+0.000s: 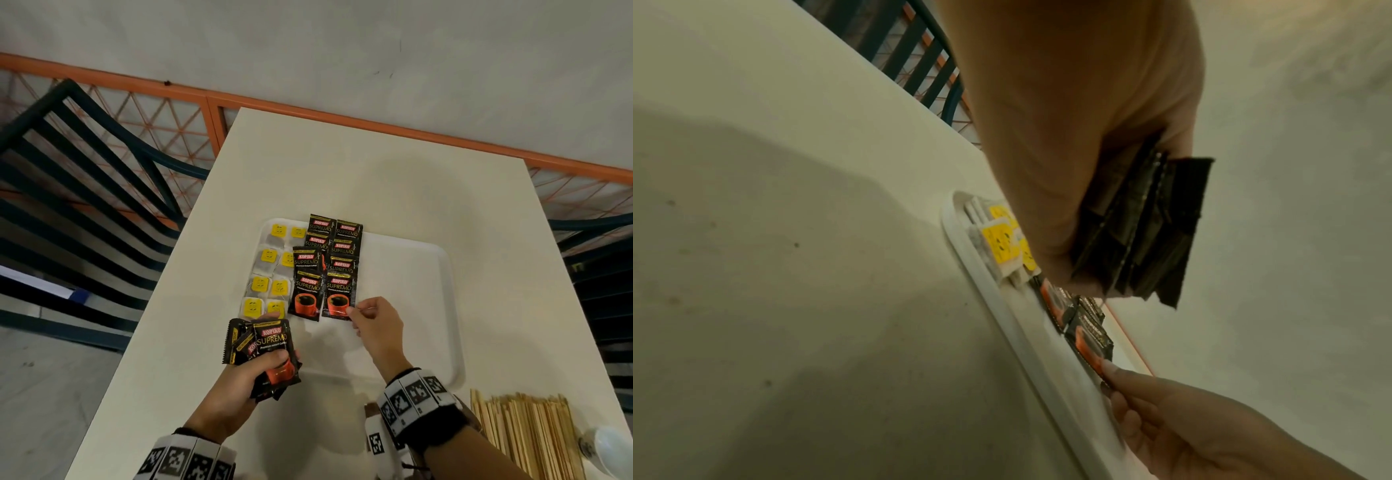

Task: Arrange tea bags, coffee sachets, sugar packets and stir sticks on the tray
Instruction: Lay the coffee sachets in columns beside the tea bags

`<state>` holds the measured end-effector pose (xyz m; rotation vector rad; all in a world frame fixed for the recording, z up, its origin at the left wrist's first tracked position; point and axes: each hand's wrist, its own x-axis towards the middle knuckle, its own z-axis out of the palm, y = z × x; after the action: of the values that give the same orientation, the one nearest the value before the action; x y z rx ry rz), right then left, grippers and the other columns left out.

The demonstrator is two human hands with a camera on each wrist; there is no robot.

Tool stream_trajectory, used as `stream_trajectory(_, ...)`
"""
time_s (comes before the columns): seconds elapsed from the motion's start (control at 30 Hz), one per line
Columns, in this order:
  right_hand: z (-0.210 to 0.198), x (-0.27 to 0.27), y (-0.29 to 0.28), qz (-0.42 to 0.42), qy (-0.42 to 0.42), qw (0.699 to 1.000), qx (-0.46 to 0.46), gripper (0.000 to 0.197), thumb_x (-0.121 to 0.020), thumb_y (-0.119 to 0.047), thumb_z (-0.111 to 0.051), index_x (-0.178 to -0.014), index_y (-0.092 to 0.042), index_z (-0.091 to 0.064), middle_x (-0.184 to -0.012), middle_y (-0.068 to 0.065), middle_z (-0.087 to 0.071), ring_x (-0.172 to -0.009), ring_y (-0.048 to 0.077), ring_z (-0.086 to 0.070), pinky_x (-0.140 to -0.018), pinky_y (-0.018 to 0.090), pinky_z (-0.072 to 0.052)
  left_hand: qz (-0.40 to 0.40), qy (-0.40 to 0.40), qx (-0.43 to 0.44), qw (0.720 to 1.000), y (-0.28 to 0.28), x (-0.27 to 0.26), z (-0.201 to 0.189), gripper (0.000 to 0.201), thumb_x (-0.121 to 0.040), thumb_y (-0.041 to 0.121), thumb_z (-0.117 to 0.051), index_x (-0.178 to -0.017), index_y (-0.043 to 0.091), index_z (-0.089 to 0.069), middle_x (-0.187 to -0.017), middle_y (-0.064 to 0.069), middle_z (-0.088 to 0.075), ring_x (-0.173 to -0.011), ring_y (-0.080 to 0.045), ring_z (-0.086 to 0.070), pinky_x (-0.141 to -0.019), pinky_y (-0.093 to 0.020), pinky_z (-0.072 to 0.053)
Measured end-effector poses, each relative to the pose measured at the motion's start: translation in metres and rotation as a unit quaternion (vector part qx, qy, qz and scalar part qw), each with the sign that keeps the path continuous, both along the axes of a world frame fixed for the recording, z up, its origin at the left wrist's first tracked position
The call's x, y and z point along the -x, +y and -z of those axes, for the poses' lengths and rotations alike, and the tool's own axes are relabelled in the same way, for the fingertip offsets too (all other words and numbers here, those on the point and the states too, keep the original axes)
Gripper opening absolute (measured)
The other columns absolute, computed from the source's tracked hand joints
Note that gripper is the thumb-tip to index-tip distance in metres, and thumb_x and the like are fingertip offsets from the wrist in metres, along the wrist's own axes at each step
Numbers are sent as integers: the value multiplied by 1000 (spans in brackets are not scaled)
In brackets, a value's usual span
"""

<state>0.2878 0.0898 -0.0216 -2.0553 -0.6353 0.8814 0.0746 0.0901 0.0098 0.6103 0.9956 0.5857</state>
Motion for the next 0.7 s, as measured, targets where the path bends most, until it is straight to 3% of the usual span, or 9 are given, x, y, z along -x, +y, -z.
stream_trajectory(0.07,2,2,0,3,-17,1000,-9,24,-79,-13,-72,-73,-20,-50,-73,7,-62,-68,20,-59,-63,25,-50,-5,1,-7,1000,0,-2,-2,23,-80,-2,-58,-92,16,-67,-83,-14,-73,-75,-23,-71,-57,-30,-53)
stream_trajectory(0.17,0,4,0,3,-42,999,-18,19,-81,-14,-70,-80,-14,-52,-68,-3,-55,-64,11,-54,-57,9,-43,1,-7,-15,1000,2,-5,-3,29,-69,1,-67,-95,14,-64,-84,-15,-71,-72,-21,-71,-55,-30,-50)
stream_trajectory(0.27,-14,13,-2,-40,-57,996,-61,13,-85,-17,-67,-84,-11,-55,-69,-8,-55,-65,4,-51,-58,2,-40,-8,-29,3,1000,2,-6,-2,41,-62,7,-64,-102,10,-62,-85,-15,-73,-77,-22,-72,-58,-29,-56)
stream_trajectory(0.37,-34,30,-10,-200,16,979,-40,13,-90,-30,-57,-85,-18,-57,-73,-7,-58,-63,3,-51,-56,7,-40,-3,-31,16,999,2,-6,-3,46,-66,0,-72,-110,8,-60,-90,-14,-73,-80,-23,-72,-57,-27,-56)
stream_trajectory(0.47,-45,43,-20,-321,173,931,-10,6,-88,-29,-60,-91,-24,-57,-84,-5,-60,-66,5,-54,-54,12,-42,4,-50,9,999,3,-7,-9,33,-75,3,-60,-107,8,-62,-84,-9,-74,-76,-20,-72,-55,-26,-55)
stream_trajectory(0.57,-41,46,-23,-319,206,925,-30,20,-80,-20,-72,-94,-21,-58,-88,-1,-60,-70,8,-57,-56,18,-47,29,-82,4,996,1,-7,-15,31,-70,21,-62,-99,17,-73,-91,-3,-75,-86,-16,-71,-61,-23,-56)
stream_trajectory(0.63,-37,48,-24,-300,206,931,-34,19,-78,-15,-73,-91,-17,-59,-85,-1,-60,-69,8,-57,-57,18,-48,21,-76,12,997,2,-5,-14,34,-80,26,-65,-113,17,-66,-101,-5,-74,-95,-19,-70,-67,-26,-57)
stream_trajectory(0.7,-35,48,-24,-278,216,935,-33,16,-79,-13,-72,-86,-14,-59,-81,0,-62,-66,8,-58,-57,18,-49,2,-72,25,997,3,-1,-6,53,-77,25,-66,-127,13,-53,-112,-12,-69,-100,-25,-67,-70,-32,-59)
